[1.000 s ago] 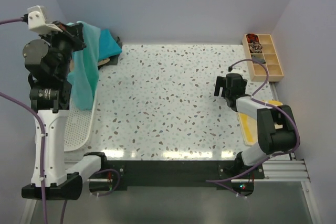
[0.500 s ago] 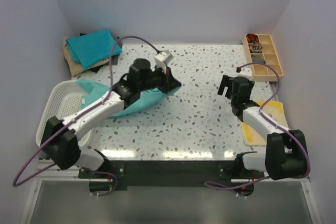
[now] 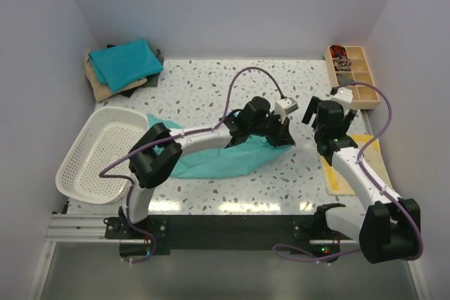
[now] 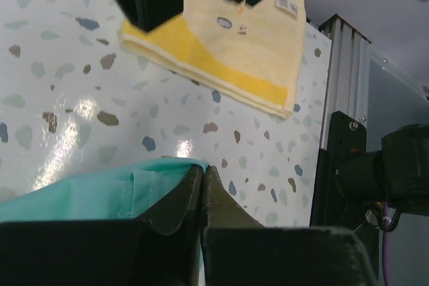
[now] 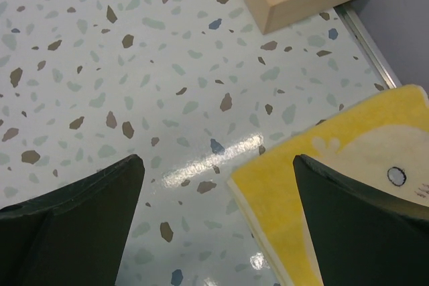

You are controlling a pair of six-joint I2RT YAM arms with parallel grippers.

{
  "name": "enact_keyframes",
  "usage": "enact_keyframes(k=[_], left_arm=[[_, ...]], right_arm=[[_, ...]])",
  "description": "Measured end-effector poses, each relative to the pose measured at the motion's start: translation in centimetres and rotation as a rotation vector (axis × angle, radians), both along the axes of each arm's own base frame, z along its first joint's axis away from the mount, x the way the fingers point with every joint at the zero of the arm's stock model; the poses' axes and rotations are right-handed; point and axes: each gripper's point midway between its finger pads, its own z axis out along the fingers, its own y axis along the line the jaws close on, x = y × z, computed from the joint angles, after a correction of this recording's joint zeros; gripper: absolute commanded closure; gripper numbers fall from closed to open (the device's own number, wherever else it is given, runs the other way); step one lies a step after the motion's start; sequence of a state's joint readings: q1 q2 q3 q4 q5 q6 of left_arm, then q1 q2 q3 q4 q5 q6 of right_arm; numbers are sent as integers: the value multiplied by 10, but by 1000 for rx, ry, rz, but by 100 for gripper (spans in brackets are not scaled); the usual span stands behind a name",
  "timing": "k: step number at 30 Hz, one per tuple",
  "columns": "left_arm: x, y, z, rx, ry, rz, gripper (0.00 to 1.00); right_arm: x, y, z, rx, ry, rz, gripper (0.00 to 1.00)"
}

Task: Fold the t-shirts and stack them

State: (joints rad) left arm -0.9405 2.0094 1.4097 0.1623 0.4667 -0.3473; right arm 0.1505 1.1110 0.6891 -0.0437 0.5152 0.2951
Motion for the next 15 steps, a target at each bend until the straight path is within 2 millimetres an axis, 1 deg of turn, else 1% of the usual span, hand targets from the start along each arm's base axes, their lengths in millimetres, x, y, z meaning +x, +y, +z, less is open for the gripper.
enact_keyframes(k=[2, 4, 5, 6, 7, 8, 9, 10, 11, 12, 13, 14, 15], left_arm=[[7, -10, 18, -40, -25, -8, 100], [14, -26, 45, -102, -58, -32, 100], [18, -33, 55, -126, -74, -40, 99], [20, -39, 67, -154, -91, -55, 88], [21, -43, 76, -174, -105, -68, 75], [21, -45, 82, -190, -121, -79, 59], [22, -45, 84, -196, -132, -81, 49], [24, -45, 84, -196, -140, -69, 41], [25, -42, 79, -193, -148, -52, 18], [27, -31, 68, -169, -144, -17, 13], [29, -16, 52, -130, -131, 33, 7], [34, 3, 34, -92, -116, 99, 5], [41, 29, 14, -49, -100, 178, 5]], right_arm=[[-2, -2, -6, -9, 23, -13, 1], [-2, -4, -14, -17, 50, -21, 1], [-2, -4, -17, -20, 61, -24, 1], [-3, -5, -22, -24, 79, -26, 1], [-4, -6, -26, -29, 97, -32, 1], [-5, -7, -30, -36, 115, -37, 1], [-6, -8, -33, -39, 127, -39, 1], [-7, -8, -36, -42, 139, -40, 1], [-8, -8, -37, -43, 142, -40, 1], [-8, -8, -37, -44, 146, -41, 1], [-8, -9, -38, -45, 148, -42, 1], [-8, -9, -37, -45, 146, -42, 1], [-8, -9, -37, -45, 146, -42, 1]])
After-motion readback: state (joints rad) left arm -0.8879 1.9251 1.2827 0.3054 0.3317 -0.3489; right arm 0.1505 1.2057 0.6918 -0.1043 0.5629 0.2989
